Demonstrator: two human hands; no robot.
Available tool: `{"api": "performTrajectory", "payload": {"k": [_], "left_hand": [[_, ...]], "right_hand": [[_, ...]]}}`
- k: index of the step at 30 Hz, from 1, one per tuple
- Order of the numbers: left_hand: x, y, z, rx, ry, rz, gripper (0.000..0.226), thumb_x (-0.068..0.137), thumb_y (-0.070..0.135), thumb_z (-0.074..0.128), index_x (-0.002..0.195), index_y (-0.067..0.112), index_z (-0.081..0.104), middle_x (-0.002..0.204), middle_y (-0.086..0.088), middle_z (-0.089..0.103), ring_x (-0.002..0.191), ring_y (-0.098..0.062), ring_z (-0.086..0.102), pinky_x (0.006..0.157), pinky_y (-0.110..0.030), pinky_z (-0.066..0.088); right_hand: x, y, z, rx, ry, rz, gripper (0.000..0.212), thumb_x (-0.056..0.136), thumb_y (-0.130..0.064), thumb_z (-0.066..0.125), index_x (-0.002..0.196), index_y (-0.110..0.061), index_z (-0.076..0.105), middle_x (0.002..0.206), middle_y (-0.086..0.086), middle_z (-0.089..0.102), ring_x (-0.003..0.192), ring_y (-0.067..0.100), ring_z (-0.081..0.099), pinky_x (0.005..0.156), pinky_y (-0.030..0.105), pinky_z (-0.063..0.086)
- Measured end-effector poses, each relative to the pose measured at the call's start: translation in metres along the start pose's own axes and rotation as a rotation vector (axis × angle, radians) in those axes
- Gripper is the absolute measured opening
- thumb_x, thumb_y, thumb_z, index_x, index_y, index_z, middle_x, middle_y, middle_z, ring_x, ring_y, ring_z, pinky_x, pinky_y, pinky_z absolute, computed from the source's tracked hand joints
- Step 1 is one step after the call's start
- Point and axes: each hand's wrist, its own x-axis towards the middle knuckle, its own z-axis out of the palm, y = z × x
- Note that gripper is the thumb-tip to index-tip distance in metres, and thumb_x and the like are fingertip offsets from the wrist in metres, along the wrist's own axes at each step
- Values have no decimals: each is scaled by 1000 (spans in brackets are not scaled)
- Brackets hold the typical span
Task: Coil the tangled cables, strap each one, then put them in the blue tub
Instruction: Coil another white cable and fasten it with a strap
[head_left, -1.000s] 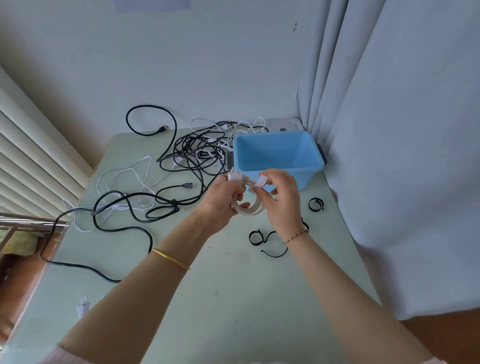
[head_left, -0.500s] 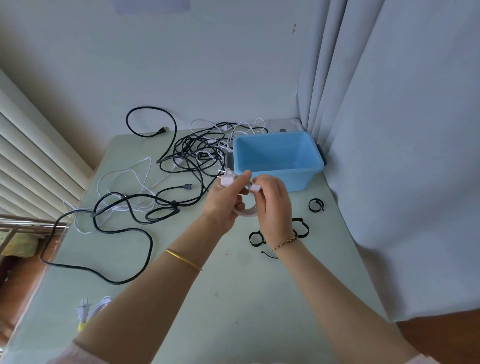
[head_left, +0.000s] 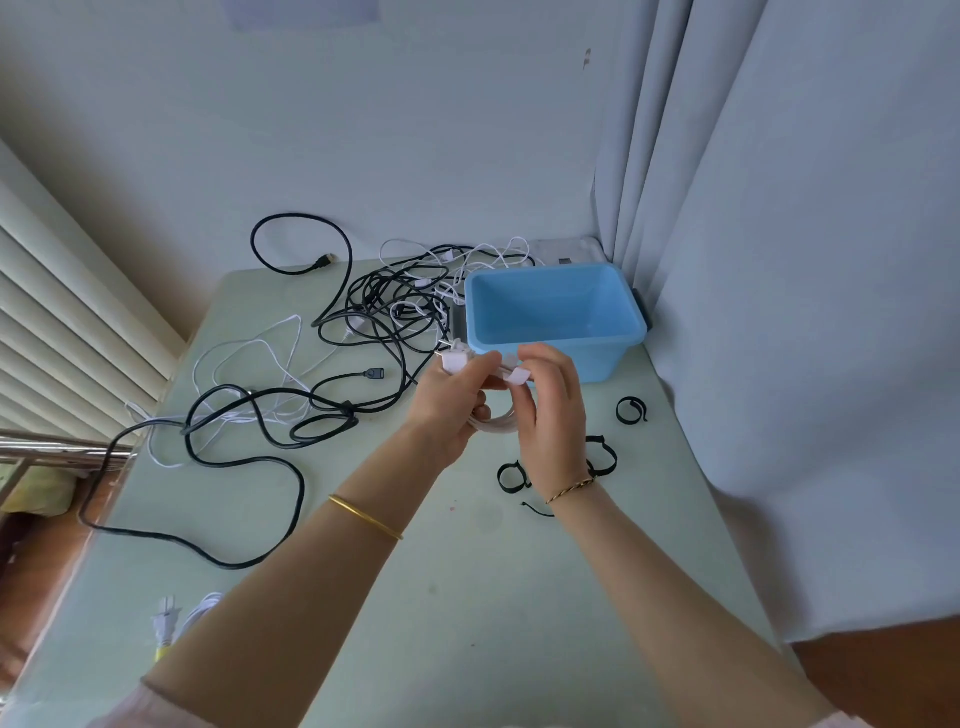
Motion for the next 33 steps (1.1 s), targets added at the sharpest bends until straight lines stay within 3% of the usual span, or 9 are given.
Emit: {"api": "performTrajectory", "payload": {"k": [6,10,13,17,21,28,33], "left_hand": [[4,-4,-4,8,21,22,7,90,7,57,96,5,57,83,-11,62,50,-10,37,46,-19,34],[6,-4,-5,-5,37,27,14,86,6,62,98,4,55,87,-14,58,56,-12,38,44,-19,36],[5,-3,-5,-22,16,12,10,90,9,60,99,4,57,83,-11,62,49,-9,36,46,-18,35],[3,-3,-5,-75,-34,-18,13,95,19,57,93,6,59,80,-11,65,46,-7,35,48,-18,34],[1,-2,-5,-83,-63,-40,15,94,21,58,86,9,58,73,-9,63,46,-7,35,48,-18,33],[0,1,-1,-64,-25,-26,16,91,3,56,76,6,56,59,-4,59,43,-5,43,52,-21,28],[3,3,-2,-23,-14,29,21,88,-4,57,70,5,57,51,1,55,51,-7,46,46,-16,32]], "right_hand": [[1,-5,-1,35,-68,148,28,88,-1,57,115,6,55,117,15,57,112,15,50,98,8,35],[4,-15,-1,130,-61,230,18,92,-12,54,106,-1,58,108,8,65,97,19,61,87,22,48],[8,-14,-1,122,-49,237,13,92,-13,55,99,-3,59,98,5,66,90,21,62,81,28,50],[10,-12,-1,99,-35,226,8,92,-12,55,93,-5,59,89,1,63,83,22,60,75,32,51],[9,-10,-2,22,-3,158,17,92,-18,50,88,-4,59,85,0,63,79,20,56,70,31,48],[8,-6,-3,-98,51,36,9,90,-14,54,87,-7,59,78,4,64,76,15,52,68,16,38],[10,-6,-3,-161,26,6,13,90,-16,53,87,-5,61,78,3,62,75,17,52,64,21,40]]}}
